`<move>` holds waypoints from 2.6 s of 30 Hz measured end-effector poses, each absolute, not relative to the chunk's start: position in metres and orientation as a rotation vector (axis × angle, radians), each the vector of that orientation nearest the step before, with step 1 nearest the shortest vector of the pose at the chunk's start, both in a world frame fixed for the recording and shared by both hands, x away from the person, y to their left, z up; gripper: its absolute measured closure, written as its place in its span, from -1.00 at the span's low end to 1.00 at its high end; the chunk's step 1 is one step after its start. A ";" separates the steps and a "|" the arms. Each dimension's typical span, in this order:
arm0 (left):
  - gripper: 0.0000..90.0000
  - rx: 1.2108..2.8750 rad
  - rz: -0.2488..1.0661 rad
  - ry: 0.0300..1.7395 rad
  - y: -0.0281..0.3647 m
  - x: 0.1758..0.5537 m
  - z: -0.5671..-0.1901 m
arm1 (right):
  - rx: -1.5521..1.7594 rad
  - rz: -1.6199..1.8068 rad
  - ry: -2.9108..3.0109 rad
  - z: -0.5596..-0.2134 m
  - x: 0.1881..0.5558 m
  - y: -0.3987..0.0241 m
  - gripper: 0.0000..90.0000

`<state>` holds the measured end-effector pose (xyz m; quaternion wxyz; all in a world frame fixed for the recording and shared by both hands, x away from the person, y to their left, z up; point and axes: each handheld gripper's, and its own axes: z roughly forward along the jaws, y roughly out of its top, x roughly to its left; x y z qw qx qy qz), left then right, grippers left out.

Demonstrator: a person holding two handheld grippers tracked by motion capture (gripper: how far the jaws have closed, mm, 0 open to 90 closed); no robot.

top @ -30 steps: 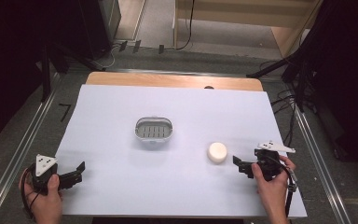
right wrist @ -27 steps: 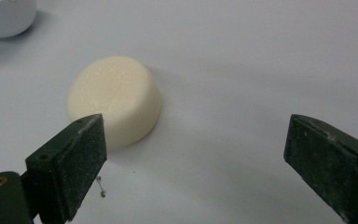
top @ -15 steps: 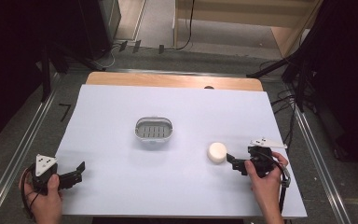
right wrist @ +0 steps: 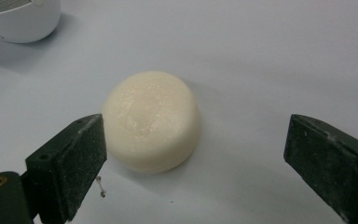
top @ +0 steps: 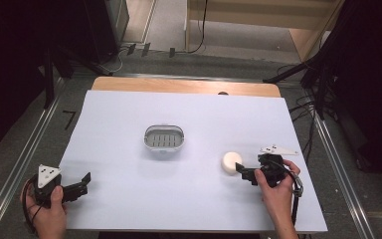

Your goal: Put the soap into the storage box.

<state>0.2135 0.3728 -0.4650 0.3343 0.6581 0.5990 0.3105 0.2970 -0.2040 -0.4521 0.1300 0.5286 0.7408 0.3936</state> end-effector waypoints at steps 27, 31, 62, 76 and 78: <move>-1.00 1.714 0.802 1.562 0.374 0.214 -0.465 | 1.526 1.107 2.199 -0.458 0.307 -0.171 -0.74; -1.00 1.702 0.794 1.562 0.375 0.213 -0.465 | 1.522 1.075 2.215 -0.459 0.309 -0.164 -0.70; -1.00 1.711 0.788 1.565 0.375 0.214 -0.465 | 1.537 0.940 2.214 -0.474 0.305 -0.151 -0.46; -1.00 1.712 0.781 1.565 0.375 0.214 -0.465 | 1.492 0.906 2.263 -0.471 0.304 -0.144 -0.44; -1.00 1.712 0.780 1.565 0.375 0.214 -0.465 | 1.494 0.913 2.264 -0.470 0.305 -0.144 -0.44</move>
